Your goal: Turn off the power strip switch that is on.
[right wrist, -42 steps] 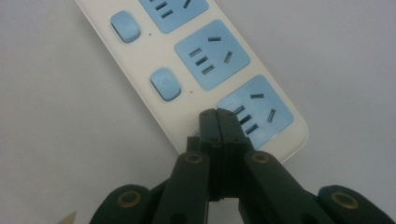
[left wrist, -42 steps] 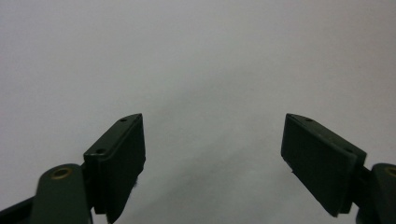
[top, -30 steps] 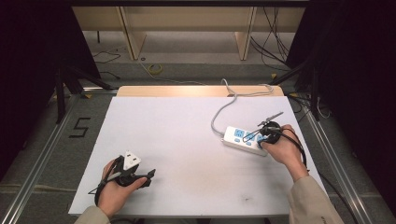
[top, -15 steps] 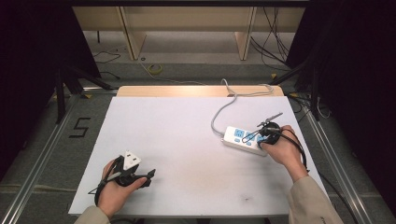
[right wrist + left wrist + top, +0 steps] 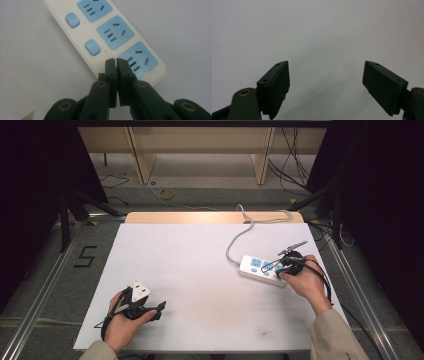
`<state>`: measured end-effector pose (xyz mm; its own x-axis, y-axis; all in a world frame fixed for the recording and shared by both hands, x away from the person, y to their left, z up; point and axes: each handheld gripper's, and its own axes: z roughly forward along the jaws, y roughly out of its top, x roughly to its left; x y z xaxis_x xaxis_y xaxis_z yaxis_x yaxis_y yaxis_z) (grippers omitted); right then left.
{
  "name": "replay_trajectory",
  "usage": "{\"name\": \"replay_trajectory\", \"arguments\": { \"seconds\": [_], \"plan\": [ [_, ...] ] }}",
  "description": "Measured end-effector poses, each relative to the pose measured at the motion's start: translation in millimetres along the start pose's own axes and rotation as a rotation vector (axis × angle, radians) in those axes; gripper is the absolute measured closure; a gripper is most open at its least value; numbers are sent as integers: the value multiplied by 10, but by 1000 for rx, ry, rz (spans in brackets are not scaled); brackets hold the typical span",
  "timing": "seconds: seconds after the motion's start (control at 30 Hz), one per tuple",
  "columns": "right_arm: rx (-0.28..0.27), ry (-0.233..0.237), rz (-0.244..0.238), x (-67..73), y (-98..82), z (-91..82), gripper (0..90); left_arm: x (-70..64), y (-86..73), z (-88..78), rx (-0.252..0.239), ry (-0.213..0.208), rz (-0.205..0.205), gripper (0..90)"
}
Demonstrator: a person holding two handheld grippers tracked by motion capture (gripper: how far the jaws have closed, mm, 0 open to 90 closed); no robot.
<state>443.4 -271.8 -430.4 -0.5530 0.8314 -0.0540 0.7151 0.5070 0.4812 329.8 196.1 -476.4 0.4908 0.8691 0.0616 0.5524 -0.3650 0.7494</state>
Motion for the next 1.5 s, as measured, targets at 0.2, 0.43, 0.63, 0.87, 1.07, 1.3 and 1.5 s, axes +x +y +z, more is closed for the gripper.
{"name": "replay_trajectory", "arguments": {
  "seconds": [0.2, 0.43, 0.63, 0.87, 1.07, 1.3, 1.5],
  "plan": [
    [-22, 2, -5, 45, -21, -66, 860, -4, -6, -2, -1, 1, 1, 216],
    [-53, 33, -21, 124, -95, -94, 818, -8, -8, -1, 0, 3, 1, 216],
    [-75, 49, -30, 177, -132, -111, 804, -7, -8, -3, 0, 3, 1, 216],
    [-92, 72, -39, 246, -182, -89, 776, -9, -9, -3, -2, 3, 1, 216],
    [-129, 91, -54, 296, -211, -123, 746, -11, -10, -1, -1, 2, 0, 216],
    [-157, 122, -65, 369, -257, -126, 703, -11, -11, -1, 0, 1, 0, 216],
    [-196, 153, -80, 408, -296, -141, 663, -12, -12, 0, 2, 0, 1, 216]
  ]
}}
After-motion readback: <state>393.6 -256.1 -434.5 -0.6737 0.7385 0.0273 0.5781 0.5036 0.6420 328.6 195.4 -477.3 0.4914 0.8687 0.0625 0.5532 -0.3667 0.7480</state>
